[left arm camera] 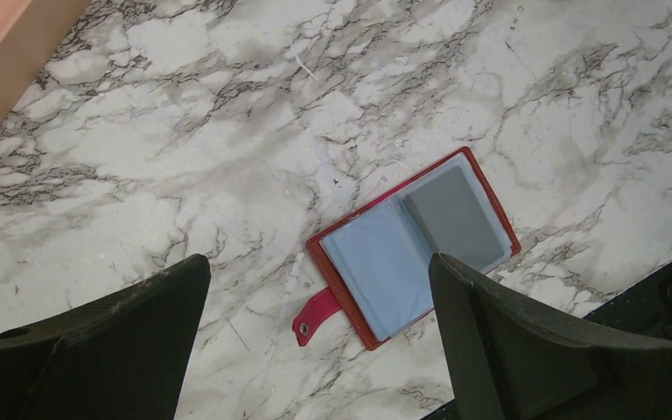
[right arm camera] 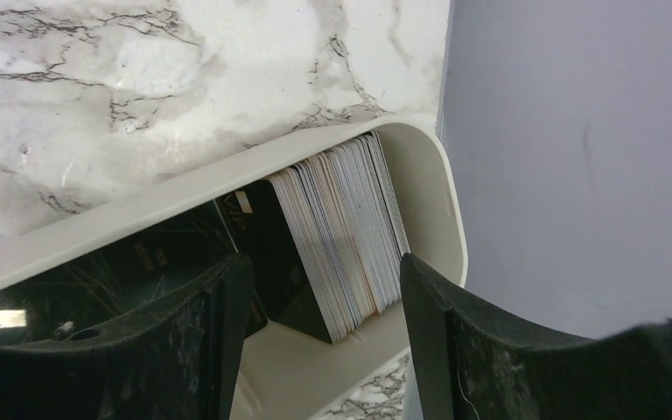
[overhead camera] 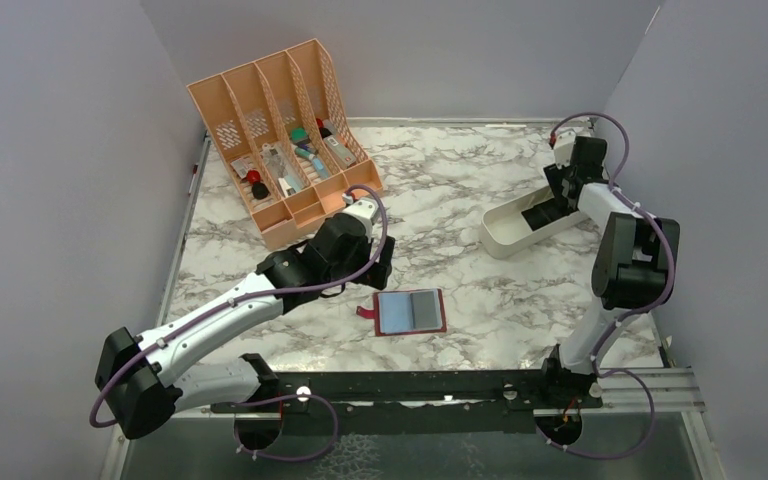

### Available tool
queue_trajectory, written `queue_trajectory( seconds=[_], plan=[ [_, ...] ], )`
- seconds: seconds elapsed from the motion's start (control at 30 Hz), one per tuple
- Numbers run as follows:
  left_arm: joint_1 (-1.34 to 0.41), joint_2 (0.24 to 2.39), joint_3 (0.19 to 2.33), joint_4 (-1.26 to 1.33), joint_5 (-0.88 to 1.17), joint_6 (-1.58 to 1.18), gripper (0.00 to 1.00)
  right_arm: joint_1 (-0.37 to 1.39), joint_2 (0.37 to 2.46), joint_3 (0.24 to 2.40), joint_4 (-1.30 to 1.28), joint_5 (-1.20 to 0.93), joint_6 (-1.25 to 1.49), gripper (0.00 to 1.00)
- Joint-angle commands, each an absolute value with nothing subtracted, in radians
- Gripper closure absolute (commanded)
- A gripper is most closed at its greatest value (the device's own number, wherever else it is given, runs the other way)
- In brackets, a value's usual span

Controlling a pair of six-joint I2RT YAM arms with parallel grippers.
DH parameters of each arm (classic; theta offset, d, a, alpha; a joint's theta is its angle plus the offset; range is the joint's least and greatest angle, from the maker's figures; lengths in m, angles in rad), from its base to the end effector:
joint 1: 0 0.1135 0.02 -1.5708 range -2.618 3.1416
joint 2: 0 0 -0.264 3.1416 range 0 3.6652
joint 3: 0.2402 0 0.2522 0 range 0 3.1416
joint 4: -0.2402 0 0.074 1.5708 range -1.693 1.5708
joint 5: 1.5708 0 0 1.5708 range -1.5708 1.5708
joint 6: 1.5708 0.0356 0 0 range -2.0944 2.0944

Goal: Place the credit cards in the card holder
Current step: Pick up the credit card from the storage box.

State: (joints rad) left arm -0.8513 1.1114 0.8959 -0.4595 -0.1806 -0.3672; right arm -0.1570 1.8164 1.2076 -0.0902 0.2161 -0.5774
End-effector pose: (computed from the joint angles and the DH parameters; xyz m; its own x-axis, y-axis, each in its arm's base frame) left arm 0.1631 -0.1764 0.2882 -0.6168 0.1681 -0.7690 0.4565 0.8722 -0.1755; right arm 0.3966 -0.0705 0.2087 -0.7044 -0.4283 -0.5661 -0.0831 0.8417 -0.5334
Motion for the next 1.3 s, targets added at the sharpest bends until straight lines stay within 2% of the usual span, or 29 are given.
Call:
queue_trajectory(
  seconds=[0.0, 0.27, 0.47, 0.6, 0.97, 1.13, 1.27],
  plan=[
    [-0.853, 1.087, 0.919, -0.471, -0.206, -0.351, 0.01, -0.166, 1.868, 1.245, -0.042, 0.225, -0.631, 0.34],
    [-0.854, 1.071, 0.916, -0.472, -0.214, -0.352, 0.01, -0.166, 1.907, 1.249, -0.012, 0.271, -0.647, 0.36],
    [-0.853, 1.075, 0.917, -0.473, -0.214, -0.351, 0.01, -0.166, 1.890, 1.232, 0.055, 0.324, -0.641, 0.43],
    [-0.853, 1.075, 0.918, -0.475, -0.216, -0.353, 0.01, -0.166, 1.857, 1.200, 0.120, 0.329, -0.628, 0.55],
    [-0.853, 1.062, 0.916, -0.474, -0.209, -0.357, 0.01, -0.166, 1.868, 1.213, 0.105, 0.299, -0.609, 0.64],
    [-0.853, 1.056, 0.913, -0.474, -0.210, -0.360, 0.01, -0.166, 1.870, 1.218, 0.093, 0.289, -0.589, 0.73],
    [-0.854, 1.055, 0.909, -0.477, -0.215, -0.365, 0.01, -0.166, 1.853, 1.231, 0.062, 0.262, -0.563, 0.87]
  ],
)
